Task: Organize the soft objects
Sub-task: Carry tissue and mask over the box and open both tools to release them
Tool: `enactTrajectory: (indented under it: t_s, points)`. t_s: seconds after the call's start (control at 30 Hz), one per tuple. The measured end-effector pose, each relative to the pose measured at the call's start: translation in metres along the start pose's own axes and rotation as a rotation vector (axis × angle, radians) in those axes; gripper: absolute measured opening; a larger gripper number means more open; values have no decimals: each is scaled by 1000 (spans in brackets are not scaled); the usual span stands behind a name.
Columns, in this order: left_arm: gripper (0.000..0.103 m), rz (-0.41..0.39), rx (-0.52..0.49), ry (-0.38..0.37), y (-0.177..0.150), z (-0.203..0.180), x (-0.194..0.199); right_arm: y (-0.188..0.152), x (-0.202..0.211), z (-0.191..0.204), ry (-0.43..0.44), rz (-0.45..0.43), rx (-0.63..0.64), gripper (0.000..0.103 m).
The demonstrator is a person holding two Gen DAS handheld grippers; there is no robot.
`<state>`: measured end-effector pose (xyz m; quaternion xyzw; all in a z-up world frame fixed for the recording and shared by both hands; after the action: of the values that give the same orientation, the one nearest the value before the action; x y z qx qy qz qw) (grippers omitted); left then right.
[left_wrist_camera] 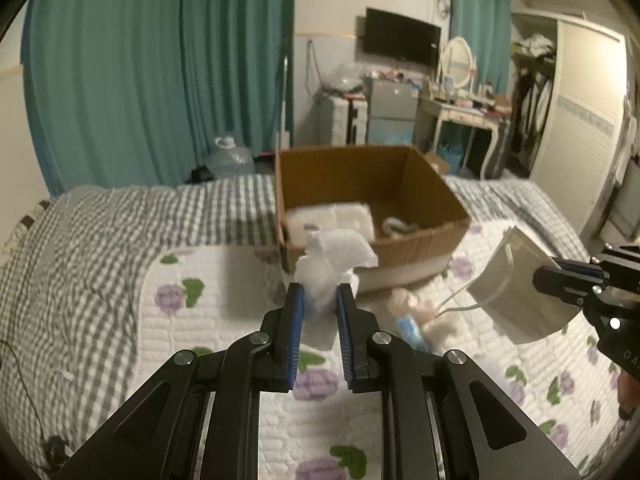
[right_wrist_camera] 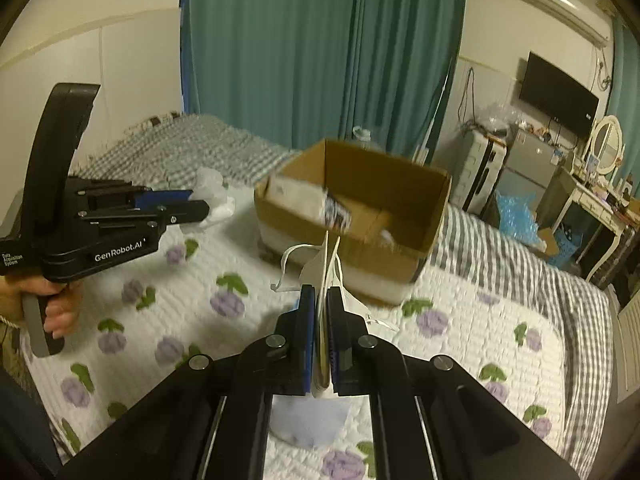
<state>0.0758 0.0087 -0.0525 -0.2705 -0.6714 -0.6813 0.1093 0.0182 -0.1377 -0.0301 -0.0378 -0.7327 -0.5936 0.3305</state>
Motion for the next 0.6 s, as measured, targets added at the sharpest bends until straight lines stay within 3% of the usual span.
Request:
enactTrajectory:
  t_s: [0.6]
  points:
    - [16,-145,50,48,64,18,-9,84,2,-28,-50,-201,7,6]
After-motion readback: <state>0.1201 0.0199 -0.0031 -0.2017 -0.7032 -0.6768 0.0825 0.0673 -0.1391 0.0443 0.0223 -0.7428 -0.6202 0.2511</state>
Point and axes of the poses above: each gripper's, at about its wrist camera, not at the fingertips, and x roughly against the way its jaws point, z to its left, y to its top, the point moved 3 cm from there along -x, roughly the way its jaws point, and after that the axes turned 7 degrees about -z, right-handed, at the moved point
